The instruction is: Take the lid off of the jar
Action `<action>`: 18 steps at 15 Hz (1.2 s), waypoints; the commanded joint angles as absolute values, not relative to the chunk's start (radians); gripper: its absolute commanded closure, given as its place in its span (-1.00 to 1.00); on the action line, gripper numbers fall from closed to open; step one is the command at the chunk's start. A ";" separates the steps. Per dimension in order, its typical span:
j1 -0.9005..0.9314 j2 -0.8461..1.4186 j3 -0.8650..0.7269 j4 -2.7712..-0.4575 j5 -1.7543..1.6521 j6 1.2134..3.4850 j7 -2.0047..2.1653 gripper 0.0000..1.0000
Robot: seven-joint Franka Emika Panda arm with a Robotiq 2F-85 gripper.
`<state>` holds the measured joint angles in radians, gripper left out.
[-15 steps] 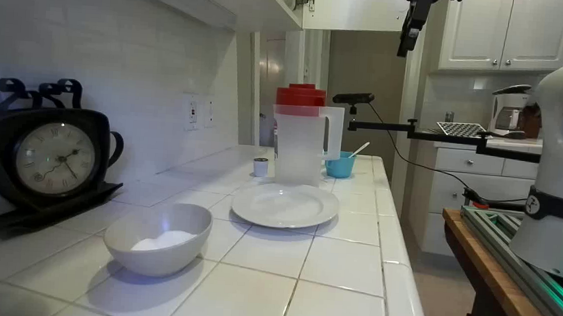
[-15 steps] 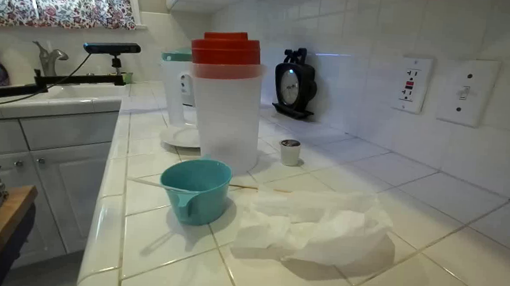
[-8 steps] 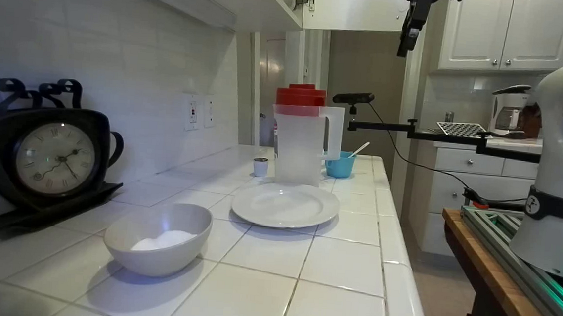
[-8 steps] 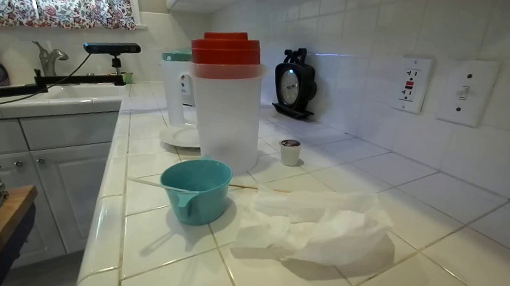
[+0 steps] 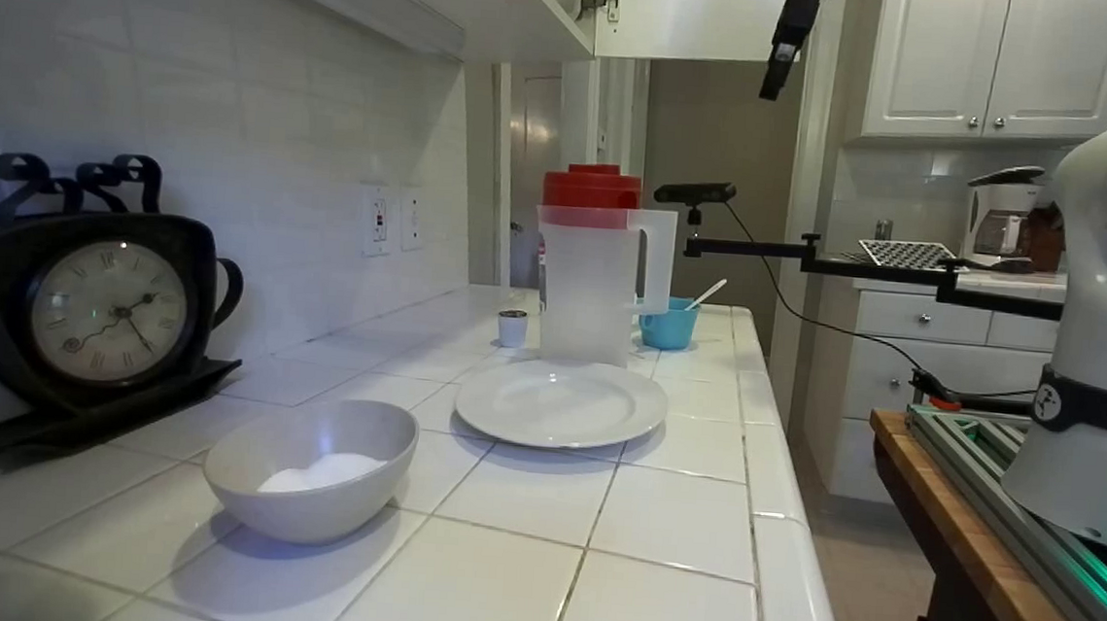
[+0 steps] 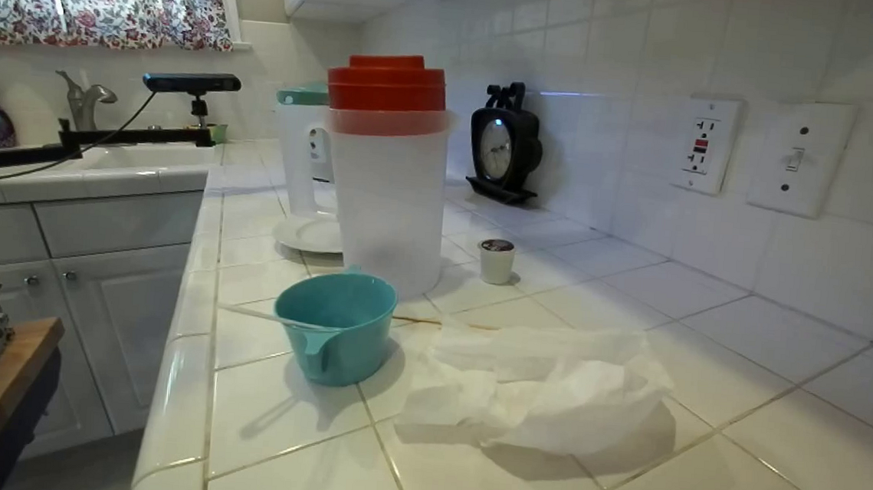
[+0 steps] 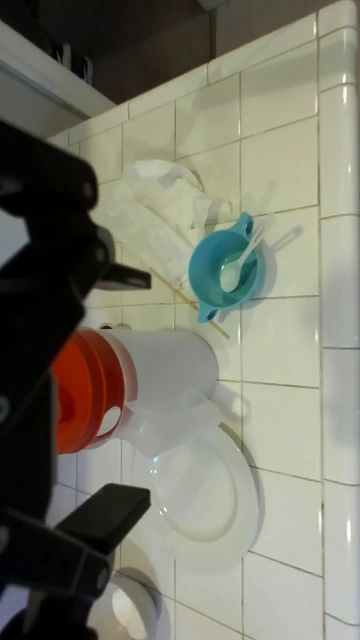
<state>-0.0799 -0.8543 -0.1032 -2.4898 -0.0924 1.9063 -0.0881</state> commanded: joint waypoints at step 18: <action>-0.086 -0.378 -0.016 -2.204 0.052 2.036 0.286 -1.00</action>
<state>-0.0802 -0.4091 -0.0210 -2.2218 0.0297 2.0127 0.2463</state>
